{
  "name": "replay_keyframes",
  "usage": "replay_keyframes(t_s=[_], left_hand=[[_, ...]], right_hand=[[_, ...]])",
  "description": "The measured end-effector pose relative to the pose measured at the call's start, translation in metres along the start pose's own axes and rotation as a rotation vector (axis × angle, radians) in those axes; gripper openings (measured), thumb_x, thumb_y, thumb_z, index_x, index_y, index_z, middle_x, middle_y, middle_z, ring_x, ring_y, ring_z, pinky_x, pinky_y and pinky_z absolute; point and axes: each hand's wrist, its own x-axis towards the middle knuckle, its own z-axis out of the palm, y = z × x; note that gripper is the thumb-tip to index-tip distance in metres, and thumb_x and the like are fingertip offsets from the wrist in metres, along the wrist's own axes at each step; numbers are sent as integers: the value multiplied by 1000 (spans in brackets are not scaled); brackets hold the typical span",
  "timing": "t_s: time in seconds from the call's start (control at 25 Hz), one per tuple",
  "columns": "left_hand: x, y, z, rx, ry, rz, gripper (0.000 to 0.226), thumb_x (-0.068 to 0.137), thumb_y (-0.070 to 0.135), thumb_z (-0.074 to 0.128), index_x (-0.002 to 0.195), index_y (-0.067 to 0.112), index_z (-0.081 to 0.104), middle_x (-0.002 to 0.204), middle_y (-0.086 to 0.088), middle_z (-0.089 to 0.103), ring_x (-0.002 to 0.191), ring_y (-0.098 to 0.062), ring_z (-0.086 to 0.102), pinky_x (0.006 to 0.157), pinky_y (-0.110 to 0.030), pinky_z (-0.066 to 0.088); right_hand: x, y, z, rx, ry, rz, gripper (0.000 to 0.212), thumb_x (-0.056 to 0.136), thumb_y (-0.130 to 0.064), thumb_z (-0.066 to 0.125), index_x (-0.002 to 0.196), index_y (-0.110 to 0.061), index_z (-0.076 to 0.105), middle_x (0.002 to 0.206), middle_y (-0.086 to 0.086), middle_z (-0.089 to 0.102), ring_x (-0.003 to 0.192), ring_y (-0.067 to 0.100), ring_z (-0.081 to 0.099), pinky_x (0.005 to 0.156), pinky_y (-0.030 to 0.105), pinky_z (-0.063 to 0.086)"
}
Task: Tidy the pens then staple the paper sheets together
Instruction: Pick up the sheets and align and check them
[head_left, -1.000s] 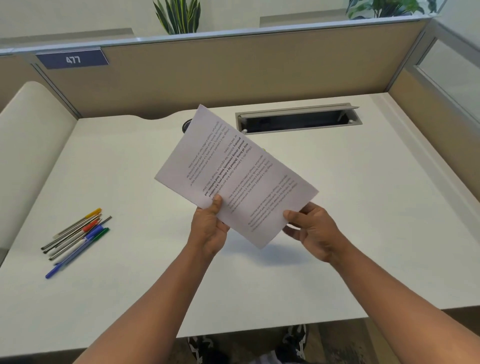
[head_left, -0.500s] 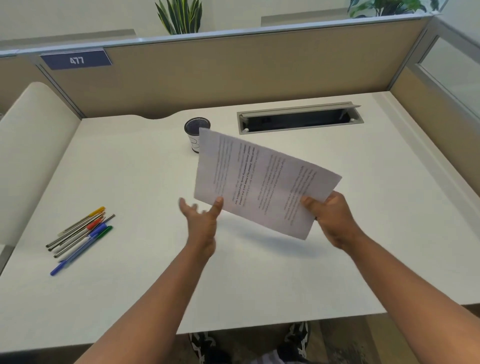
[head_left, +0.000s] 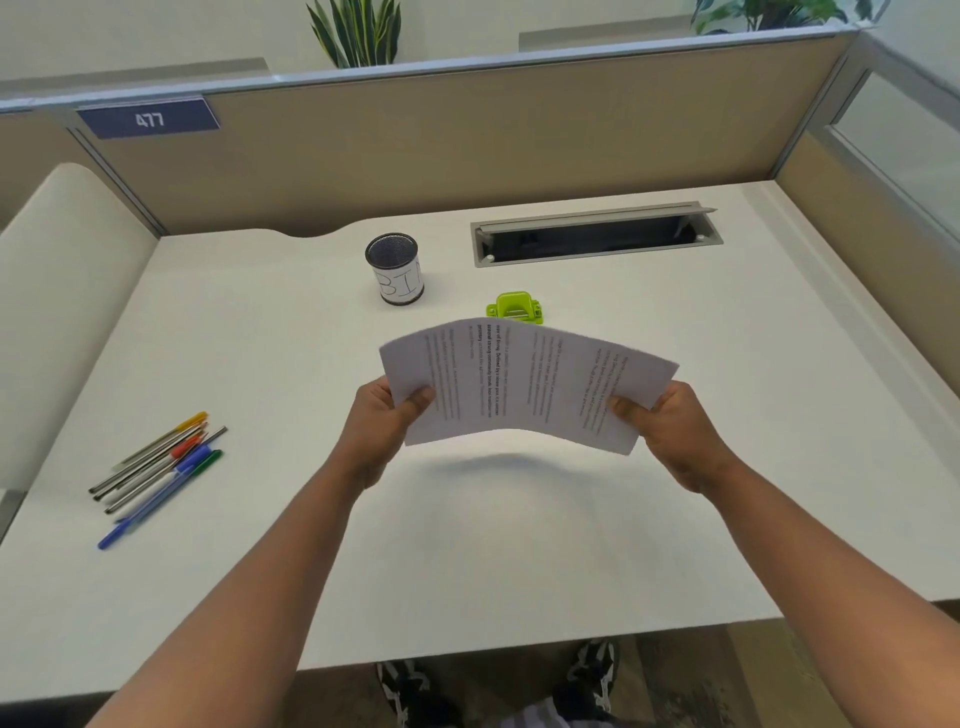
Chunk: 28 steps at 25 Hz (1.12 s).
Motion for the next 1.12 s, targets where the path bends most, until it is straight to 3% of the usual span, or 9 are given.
replay_keyframes(t_s=[0.24,0.44,0.68,0.96,1.12], left_hand=[[-12,-28,27,-4,177,48,22,98,10,63,93,27,75,92,12,79,87,-9,72,80,-28,57],[-19,-52,37,15,246,4,20,98,12,64,94,29,74,90,17,78,88,-8,71,72,-19,54],[-20,-59,35,52,256,1,22,98,13,63,94,32,73,90,21,77,83,3,70,69,-13,53],[-20,-62,35,57,254,-19,23,98,14,63,91,32,74,87,21,76,79,2,68,69,-16,54],[-19,-65,33,65,250,-44,22,98,15,64,87,31,74,83,18,76,76,-4,66,71,-28,51]], right_hand=[[-4,23,17,-32,181,-54,22,97,-5,63,106,-22,72,96,-15,77,87,4,72,81,23,58],[-11,45,24,-91,176,-35,26,98,-9,62,97,-33,72,90,-25,76,84,-3,71,71,14,54],[-10,52,20,-128,188,-26,26,97,-12,63,96,-36,72,95,-24,76,91,-1,72,73,11,53],[-8,52,18,-159,179,2,26,97,-13,62,94,-38,72,94,-24,76,91,0,72,73,12,54],[-10,52,17,-168,172,5,28,97,-16,63,92,-42,74,94,-22,76,91,2,72,73,17,55]])
